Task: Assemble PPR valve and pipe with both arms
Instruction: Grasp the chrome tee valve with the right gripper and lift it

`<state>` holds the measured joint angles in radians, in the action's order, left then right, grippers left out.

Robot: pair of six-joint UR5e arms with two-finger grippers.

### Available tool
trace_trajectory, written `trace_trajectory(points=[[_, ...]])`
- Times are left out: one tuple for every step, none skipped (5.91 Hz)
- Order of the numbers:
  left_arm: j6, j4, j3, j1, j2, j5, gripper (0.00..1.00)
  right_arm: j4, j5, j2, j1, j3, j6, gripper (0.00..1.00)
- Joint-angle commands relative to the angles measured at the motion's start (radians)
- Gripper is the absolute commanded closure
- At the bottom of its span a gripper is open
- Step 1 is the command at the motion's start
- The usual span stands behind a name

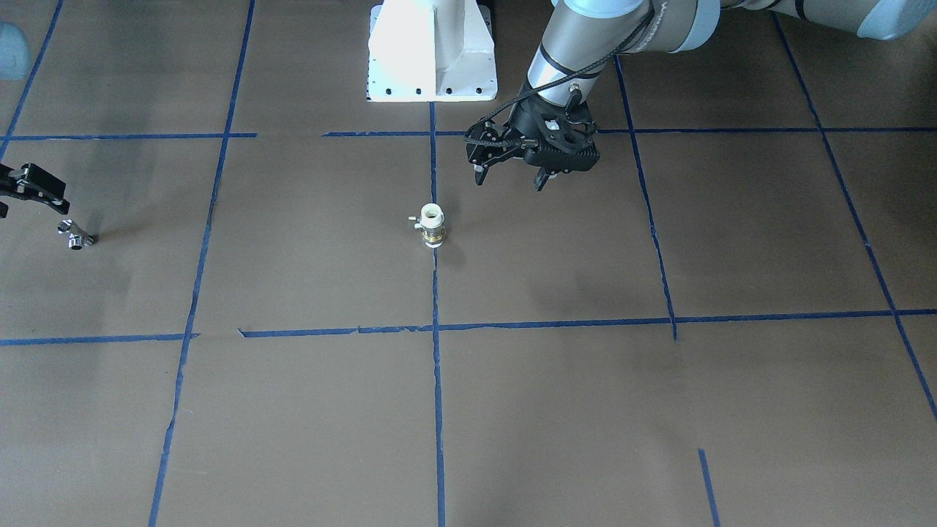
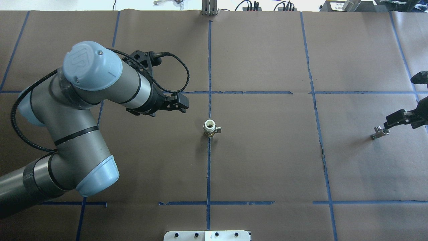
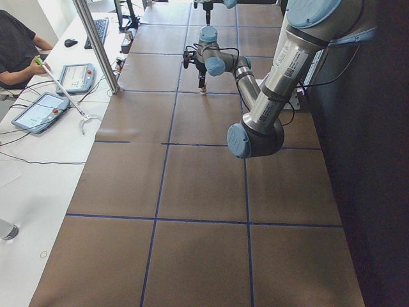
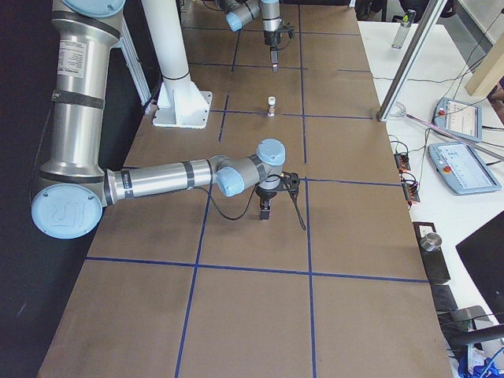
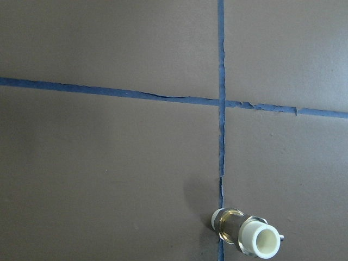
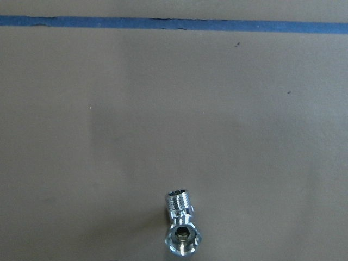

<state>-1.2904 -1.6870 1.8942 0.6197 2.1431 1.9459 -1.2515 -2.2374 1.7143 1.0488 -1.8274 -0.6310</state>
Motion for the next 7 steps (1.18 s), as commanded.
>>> trace_trajectory(points=[[0.0,0.0,0.002,0.002,-0.009,0.004,0.01,0.094,0.057,-0.007,-0.084,0.09,-0.007,0.01],[0.002,0.0,0.002,0.002,-0.009,0.004,0.01,0.177,0.058,-0.012,-0.089,0.136,-0.009,0.04],[0.0,0.0,0.002,0.0,-0.008,0.004,0.01,0.178,0.053,-0.018,-0.089,0.137,-0.015,0.07],[0.002,0.0,0.002,0.0,-0.008,0.002,0.01,0.178,0.053,-0.024,-0.089,0.137,-0.018,0.21],[0.0,0.0,0.002,0.0,-0.008,0.004,0.01,0.176,0.059,-0.031,-0.089,0.138,-0.016,0.25],[-0.001,0.0,0.002,-0.001,-0.008,0.004,0.01,0.175,0.059,-0.039,-0.089,0.135,-0.016,0.27],[-0.001,0.0,0.002,-0.002,-0.008,0.004,0.01,0.176,0.056,-0.038,-0.087,0.137,-0.018,0.33]])
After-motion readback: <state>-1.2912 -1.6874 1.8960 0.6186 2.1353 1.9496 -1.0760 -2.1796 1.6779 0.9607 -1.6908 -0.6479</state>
